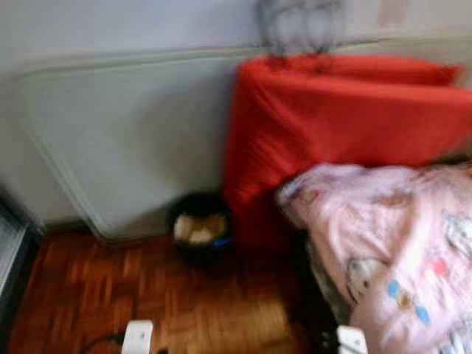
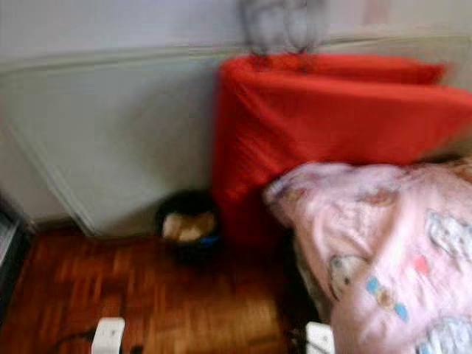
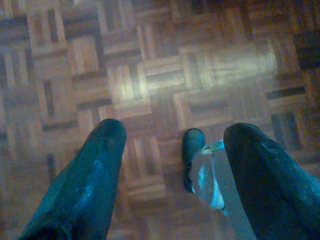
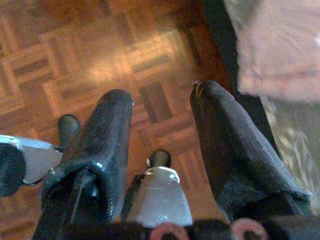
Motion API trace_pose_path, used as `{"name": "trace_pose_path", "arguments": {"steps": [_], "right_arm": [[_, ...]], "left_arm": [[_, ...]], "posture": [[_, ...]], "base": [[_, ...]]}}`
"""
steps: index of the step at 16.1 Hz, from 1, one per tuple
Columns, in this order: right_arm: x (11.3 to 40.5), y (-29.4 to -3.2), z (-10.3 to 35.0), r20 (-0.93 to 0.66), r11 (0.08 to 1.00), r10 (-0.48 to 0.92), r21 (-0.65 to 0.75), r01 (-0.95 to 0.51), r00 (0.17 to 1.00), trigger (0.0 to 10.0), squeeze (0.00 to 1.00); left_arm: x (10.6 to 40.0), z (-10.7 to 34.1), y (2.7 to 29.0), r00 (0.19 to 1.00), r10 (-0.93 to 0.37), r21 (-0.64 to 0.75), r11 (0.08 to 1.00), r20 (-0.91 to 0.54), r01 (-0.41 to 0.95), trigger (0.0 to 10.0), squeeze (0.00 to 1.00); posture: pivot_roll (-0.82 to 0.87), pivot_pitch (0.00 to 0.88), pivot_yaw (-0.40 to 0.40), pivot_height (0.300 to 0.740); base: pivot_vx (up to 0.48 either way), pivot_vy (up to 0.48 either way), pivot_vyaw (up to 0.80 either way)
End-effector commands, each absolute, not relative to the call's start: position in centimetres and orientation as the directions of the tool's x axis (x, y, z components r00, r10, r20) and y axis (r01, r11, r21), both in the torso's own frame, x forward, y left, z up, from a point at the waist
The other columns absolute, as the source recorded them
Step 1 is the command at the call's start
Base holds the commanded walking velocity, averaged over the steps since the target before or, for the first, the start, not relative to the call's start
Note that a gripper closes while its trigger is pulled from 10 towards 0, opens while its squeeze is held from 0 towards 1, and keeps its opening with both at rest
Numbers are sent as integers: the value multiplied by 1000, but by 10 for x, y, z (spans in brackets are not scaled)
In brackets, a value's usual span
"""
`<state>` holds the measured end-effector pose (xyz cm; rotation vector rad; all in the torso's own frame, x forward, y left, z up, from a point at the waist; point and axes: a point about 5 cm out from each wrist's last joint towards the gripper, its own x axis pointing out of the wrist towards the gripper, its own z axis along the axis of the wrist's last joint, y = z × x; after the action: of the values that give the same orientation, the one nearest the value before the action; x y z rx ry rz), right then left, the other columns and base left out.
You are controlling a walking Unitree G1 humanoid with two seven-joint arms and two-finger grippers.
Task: Clean up the room
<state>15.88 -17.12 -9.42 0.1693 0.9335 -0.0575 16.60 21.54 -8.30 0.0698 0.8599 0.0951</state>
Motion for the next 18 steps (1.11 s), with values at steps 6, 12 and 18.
{"name": "trace_pose_path", "arguments": {"steps": [6, 12, 18], "right_arm": [[154, -175, -96, -814, 988, 20, 106, 115, 580, 10000, 0], [152, -175, -97, -818, 989, 24, 102, 104, 574, 10000, 0], [152, -174, -97, -821, 991, 28, 100, 94, 570, 10000, 0]], "left_arm": [[162, -86, 217, 622, 122, 116, 992, -774, -50, 10000, 0], [159, -86, 223, 611, 162, 155, 986, -775, -65, 10000, 0], [161, -85, 223, 616, 161, 151, 986, -771, -68, 10000, 0]], "posture": [[84, 0, -39, 740], [87, 0, -41, 740], [87, 0, -44, 740]], "base": [[0, 0, 800], [0, 0, 800], [0, 0, 800]]}}
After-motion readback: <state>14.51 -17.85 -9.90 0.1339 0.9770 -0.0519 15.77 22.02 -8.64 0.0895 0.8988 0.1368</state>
